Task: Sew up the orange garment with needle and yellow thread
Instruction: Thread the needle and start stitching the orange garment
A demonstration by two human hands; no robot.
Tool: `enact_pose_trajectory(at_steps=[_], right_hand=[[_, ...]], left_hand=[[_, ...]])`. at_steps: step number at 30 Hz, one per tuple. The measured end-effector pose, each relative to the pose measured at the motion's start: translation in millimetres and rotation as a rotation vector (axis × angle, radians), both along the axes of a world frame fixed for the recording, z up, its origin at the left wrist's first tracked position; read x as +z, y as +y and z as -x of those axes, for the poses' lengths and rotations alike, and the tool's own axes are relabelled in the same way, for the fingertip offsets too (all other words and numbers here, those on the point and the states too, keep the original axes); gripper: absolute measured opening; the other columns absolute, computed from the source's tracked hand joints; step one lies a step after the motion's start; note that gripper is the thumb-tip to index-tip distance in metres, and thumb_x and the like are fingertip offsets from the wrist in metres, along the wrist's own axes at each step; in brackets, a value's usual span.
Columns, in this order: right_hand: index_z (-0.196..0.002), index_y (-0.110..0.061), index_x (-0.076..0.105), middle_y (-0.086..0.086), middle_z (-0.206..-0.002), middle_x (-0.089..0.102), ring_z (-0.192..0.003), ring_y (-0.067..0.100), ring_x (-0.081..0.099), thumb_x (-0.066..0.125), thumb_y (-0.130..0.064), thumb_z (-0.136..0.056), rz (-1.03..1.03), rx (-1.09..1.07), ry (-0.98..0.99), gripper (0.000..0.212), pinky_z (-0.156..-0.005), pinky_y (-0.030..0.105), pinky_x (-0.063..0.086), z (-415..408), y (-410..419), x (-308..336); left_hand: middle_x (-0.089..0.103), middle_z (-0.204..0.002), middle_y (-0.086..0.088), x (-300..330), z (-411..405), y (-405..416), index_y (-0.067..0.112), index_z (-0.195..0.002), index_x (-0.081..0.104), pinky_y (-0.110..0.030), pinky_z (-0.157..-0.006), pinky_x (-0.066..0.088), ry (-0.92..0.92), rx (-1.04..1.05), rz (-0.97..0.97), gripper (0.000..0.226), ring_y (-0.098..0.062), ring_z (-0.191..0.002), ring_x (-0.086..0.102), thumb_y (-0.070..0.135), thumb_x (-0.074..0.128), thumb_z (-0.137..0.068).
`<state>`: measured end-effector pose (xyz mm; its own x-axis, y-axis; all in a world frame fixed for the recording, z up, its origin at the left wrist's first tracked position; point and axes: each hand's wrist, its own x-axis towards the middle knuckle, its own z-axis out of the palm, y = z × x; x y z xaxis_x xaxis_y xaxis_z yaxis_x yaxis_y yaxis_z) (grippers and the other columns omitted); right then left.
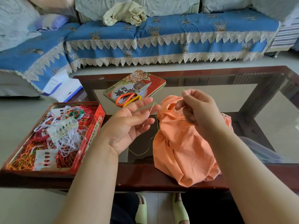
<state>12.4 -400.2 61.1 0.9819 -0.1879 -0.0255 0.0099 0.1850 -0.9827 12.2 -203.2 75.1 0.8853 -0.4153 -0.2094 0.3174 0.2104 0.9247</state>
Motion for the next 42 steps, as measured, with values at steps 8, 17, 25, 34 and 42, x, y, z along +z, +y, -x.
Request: enact_pose_trajectory(at_steps=[8,17,25,34,42], right_hand=[[-0.086,-0.013,0.048,0.005,-0.056,0.059,-0.034,0.009,0.026,0.044,-0.017,-0.102,-0.01,-0.09,-0.118,0.017,-0.037,0.018,0.02,2,1,3],[-0.089,-0.014,0.044,-0.002,-0.049,0.056,-0.034,0.01,0.029,0.043,-0.017,-0.102,-0.042,-0.393,-0.177,0.014,-0.036,0.021,0.022,-2,-26,4],[-0.099,-0.008,0.043,-0.005,-0.049,0.056,-0.037,0.008,0.034,0.042,-0.02,-0.103,-0.022,-0.534,-0.18,0.013,-0.038,0.021,0.026,1,-56,1],[-0.089,-0.014,0.047,-0.004,-0.052,0.058,-0.037,0.007,0.033,0.04,-0.019,-0.103,-0.019,-0.553,-0.097,0.016,-0.038,0.022,0.024,2,-67,-4],[-0.092,-0.008,0.051,0.012,-0.085,0.073,-0.037,0.008,0.03,0.044,-0.014,-0.102,0.057,0.2,0.256,0.013,-0.035,0.017,0.025,15,-21,4]], left_hand=[[0.07,-0.117,0.006,-10,-3,-8,0.018,-0.125,0.058,-0.016,-0.061,0.055,-0.004,0.111,0.005,0.039,-0.008,-0.076,0.071,-0.003,0.05,-0.093],[0.074,-0.108,0.004,-13,-5,5,0.017,-0.118,0.064,-0.019,-0.061,0.055,-0.076,-0.118,-0.325,0.036,-0.013,-0.078,0.072,-0.005,0.057,-0.091],[0.065,-0.127,0.011,-16,-11,22,0.021,-0.131,0.057,-0.025,-0.075,0.058,-0.124,-0.266,-0.39,0.049,-0.016,-0.082,0.071,-0.005,0.058,-0.089],[0.071,-0.108,-0.004,-17,-17,32,0.016,-0.116,0.056,-0.02,-0.059,0.056,-0.009,-0.104,-0.139,0.044,-0.01,-0.062,0.065,-0.001,0.059,-0.075],[0.066,-0.087,0.003,-10,-12,15,0.019,-0.098,0.053,-0.02,-0.058,0.056,-0.059,-0.06,0.042,0.033,-0.01,-0.058,0.062,-0.004,0.061,-0.076]])
